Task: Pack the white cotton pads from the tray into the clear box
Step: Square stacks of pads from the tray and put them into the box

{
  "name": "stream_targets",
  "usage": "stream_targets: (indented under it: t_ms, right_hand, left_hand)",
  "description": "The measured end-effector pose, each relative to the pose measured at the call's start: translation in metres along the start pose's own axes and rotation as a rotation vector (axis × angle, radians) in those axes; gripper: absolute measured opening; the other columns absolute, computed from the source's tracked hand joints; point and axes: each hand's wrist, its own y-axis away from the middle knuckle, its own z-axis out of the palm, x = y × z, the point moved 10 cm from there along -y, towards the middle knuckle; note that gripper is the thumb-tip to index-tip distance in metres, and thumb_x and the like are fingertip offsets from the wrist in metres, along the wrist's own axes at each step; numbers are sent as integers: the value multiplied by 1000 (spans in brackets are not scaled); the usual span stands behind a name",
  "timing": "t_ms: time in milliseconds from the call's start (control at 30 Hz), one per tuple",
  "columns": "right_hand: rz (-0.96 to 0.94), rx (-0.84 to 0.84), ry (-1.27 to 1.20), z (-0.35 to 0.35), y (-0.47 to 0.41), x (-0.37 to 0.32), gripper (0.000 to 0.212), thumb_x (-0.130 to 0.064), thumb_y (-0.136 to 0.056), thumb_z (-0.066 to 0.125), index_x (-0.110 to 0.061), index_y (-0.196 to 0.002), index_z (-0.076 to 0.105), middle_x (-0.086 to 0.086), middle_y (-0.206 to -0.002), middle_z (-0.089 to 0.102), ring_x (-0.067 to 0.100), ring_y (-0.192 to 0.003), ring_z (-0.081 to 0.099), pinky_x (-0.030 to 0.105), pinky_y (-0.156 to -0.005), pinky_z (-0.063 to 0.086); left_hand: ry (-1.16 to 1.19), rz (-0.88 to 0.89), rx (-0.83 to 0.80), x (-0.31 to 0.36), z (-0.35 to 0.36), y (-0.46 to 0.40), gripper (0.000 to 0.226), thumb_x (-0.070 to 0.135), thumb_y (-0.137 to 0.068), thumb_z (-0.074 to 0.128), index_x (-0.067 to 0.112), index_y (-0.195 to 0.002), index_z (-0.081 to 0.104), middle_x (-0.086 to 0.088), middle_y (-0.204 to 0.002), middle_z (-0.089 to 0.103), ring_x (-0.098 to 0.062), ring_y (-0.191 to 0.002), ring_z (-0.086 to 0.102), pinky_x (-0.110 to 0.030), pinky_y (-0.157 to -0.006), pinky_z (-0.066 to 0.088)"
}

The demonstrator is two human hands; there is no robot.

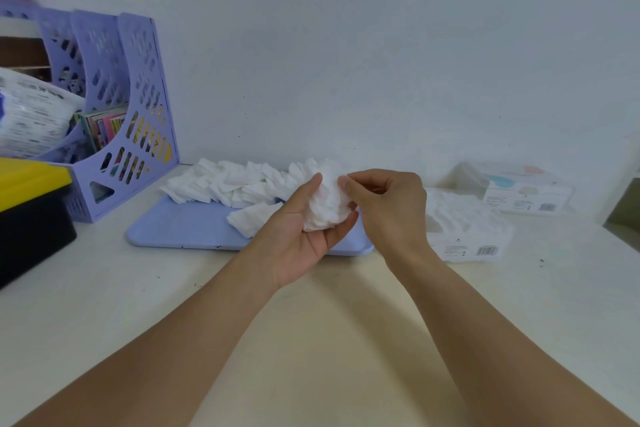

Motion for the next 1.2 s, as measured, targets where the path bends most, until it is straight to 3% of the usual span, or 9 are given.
stream_targets:
  t_ms: [200,267,367,500,667,800,933,1067,1200]
  right_hand:
    - [498,-17,-607,3,0,32,12,-13,-93,72,-4,-86,69,3,-68,68,9,-53,54,19,-49,45]
    - [534,-114,-568,11,1,35,12,-14,-94,71,-3,-90,69,5,-71,71,9,-54,53,18,-45,41]
    - [483,-161,-357,14,3,40,15,-18,-92,74,-4,-86,72,8,-73,68,11,-57,51,19,-47,38]
    - [276,-130,-90,13,2,26,14,-16,-82,82,-9,-77,71,-3,-67,68,7,-63,64,20,-60,52]
    - [-16,-158,129,10,-5,-4,14,-22,-79,79,-24,-85,67,-8,-98,67,13,-92,63,39,-79,57]
    - [-54,-333,234,16,-2,-8,23,-48,-75,85,-30,-86,75,-9,-104,70,10,-93,60,23,-77,47]
    - [-14,-389,83,16,-4,-4,15,-27,-80,86,-13,-83,79,-5,-78,76,10,-66,62,19,-66,52]
    - [124,-393,-81,14,-8,11,9,-8,-86,78,1,-87,78,12,-83,78,24,-83,76,25,-79,60]
    - [136,-373,-95,14,-9,14,10,-6,-88,74,3,-84,75,11,-75,72,14,-72,69,20,-70,55]
  left_hand:
    - [49,-11,8,-1,-2,-2,52,35,-79,69,1,-119,65,-14,-117,70,-26,-97,73,-37,-79,63]
    - [21,-14,-12,-2,-1,-2,48,37,-80,67,2,-113,69,-14,-118,71,-25,-97,73,-37,-81,62]
    - [-24,-10,-48,-3,3,-1,50,39,-81,64,2,-115,68,-17,-117,72,-25,-98,74,-35,-86,61]
    - [-129,-14,-69,-5,5,1,62,43,-89,57,-2,-131,58,-18,-129,67,-22,-115,68,-32,-95,57]
    - [-129,-22,-67,-3,7,3,52,39,-90,59,5,-129,61,-16,-129,68,-21,-111,69,-35,-100,54]
    - [-164,-11,-51,-2,4,2,51,40,-87,62,3,-122,64,-13,-120,71,-20,-106,71,-34,-99,54]
    - [-165,-10,-65,1,5,1,52,35,-99,53,-1,-136,54,-16,-133,65,-24,-124,64,-34,-102,52]
    - [-144,25,-8,6,-2,-1,50,32,-89,62,2,-129,60,-14,-129,68,-23,-117,67,-35,-97,56]
    - [-142,29,26,5,-6,-2,46,29,-89,63,0,-125,62,-16,-126,69,-24,-113,69,-36,-95,57]
